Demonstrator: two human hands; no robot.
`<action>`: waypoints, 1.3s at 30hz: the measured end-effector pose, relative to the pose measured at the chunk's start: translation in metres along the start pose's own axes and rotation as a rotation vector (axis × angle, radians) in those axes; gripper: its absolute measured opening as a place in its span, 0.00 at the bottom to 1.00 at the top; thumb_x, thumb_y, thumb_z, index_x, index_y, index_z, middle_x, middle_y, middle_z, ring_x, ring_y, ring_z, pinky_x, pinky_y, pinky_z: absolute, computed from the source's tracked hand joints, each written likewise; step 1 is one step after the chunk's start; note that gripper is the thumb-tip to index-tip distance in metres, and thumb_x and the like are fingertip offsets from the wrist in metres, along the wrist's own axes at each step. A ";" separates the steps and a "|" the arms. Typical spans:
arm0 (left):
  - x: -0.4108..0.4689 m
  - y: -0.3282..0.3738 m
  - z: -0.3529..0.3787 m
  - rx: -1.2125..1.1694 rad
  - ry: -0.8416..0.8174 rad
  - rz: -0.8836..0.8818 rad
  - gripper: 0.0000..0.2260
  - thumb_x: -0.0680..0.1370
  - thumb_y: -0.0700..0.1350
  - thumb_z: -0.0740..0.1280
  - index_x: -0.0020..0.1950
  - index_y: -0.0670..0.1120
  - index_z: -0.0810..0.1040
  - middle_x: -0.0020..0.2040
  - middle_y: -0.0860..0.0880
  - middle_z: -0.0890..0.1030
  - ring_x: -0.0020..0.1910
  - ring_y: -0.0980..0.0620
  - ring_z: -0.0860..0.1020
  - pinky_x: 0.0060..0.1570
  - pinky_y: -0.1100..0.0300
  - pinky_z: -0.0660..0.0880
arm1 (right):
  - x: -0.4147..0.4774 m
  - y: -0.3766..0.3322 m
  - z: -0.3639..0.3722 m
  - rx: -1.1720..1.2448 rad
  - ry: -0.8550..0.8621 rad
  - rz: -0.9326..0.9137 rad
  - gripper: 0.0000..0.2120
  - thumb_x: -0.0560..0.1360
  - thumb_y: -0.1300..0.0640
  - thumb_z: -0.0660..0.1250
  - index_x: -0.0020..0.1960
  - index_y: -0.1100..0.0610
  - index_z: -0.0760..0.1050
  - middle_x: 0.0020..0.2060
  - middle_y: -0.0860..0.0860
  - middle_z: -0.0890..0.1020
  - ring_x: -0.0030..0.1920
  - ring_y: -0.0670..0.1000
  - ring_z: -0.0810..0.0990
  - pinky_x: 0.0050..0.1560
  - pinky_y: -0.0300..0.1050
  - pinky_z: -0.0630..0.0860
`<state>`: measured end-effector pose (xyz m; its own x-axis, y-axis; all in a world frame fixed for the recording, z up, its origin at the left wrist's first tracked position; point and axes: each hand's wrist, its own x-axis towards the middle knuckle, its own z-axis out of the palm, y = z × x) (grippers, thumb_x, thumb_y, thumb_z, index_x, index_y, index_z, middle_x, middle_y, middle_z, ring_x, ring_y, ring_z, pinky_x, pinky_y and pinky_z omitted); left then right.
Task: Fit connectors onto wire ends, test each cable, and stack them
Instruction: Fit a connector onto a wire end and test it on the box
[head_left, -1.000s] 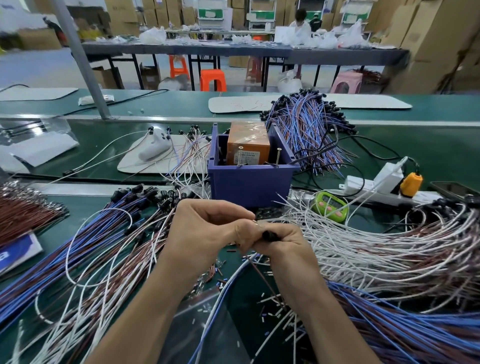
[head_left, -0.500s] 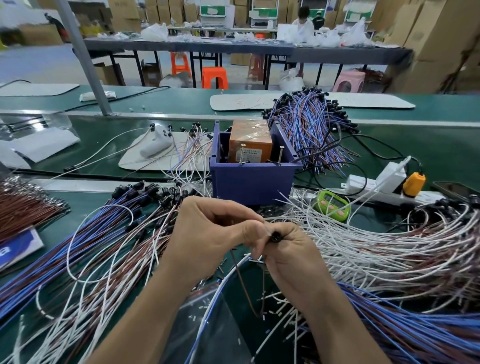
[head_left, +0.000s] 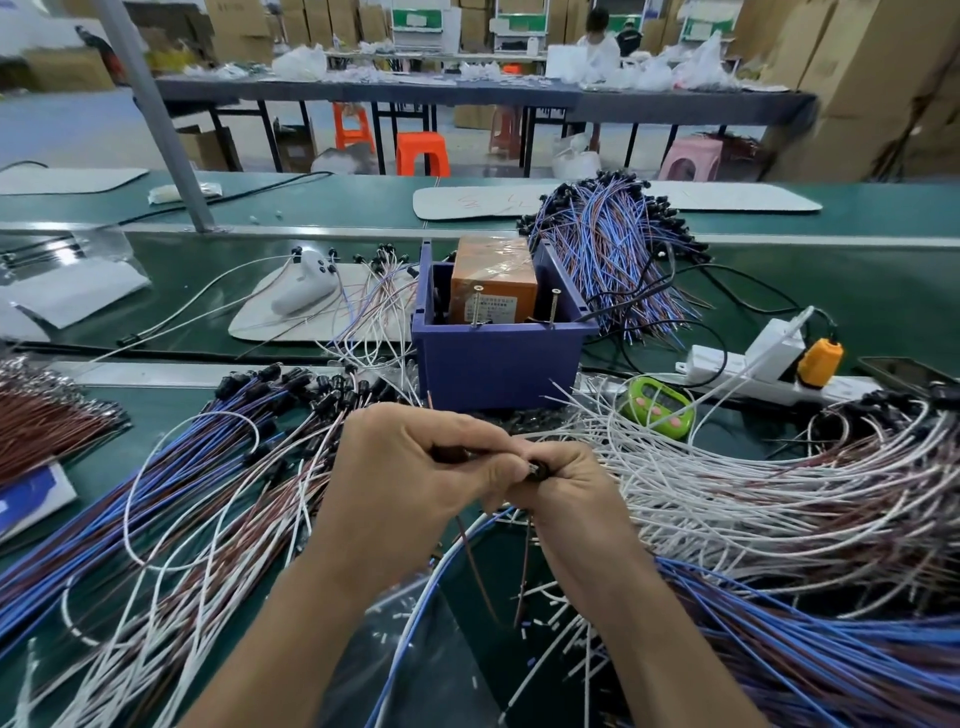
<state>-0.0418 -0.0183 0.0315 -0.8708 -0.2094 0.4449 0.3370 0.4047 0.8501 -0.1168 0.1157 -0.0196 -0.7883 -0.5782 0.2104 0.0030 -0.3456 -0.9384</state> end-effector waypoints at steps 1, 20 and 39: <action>0.000 0.000 0.000 0.003 -0.003 0.001 0.08 0.68 0.45 0.81 0.44 0.55 0.89 0.35 0.53 0.86 0.34 0.52 0.85 0.39 0.61 0.82 | 0.000 0.001 0.000 -0.021 0.002 -0.007 0.10 0.68 0.71 0.68 0.34 0.60 0.84 0.35 0.57 0.84 0.41 0.50 0.84 0.46 0.37 0.78; -0.003 0.008 0.001 0.324 0.034 0.255 0.08 0.68 0.38 0.80 0.43 0.49 0.89 0.41 0.59 0.87 0.42 0.64 0.84 0.44 0.67 0.80 | 0.004 0.008 0.000 -0.174 0.127 -0.056 0.14 0.62 0.70 0.60 0.41 0.69 0.83 0.39 0.70 0.83 0.45 0.72 0.80 0.47 0.62 0.79; -0.003 0.006 0.004 0.367 -0.069 0.127 0.11 0.66 0.33 0.82 0.40 0.49 0.90 0.36 0.58 0.86 0.35 0.63 0.83 0.40 0.64 0.79 | -0.005 0.017 0.003 -0.500 0.141 -0.045 0.09 0.64 0.66 0.57 0.27 0.60 0.72 0.22 0.53 0.70 0.28 0.48 0.65 0.29 0.45 0.61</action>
<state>-0.0390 -0.0117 0.0343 -0.8566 -0.0818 0.5094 0.3043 0.7172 0.6269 -0.1108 0.1107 -0.0355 -0.8561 -0.4540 0.2469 -0.3000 0.0477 -0.9527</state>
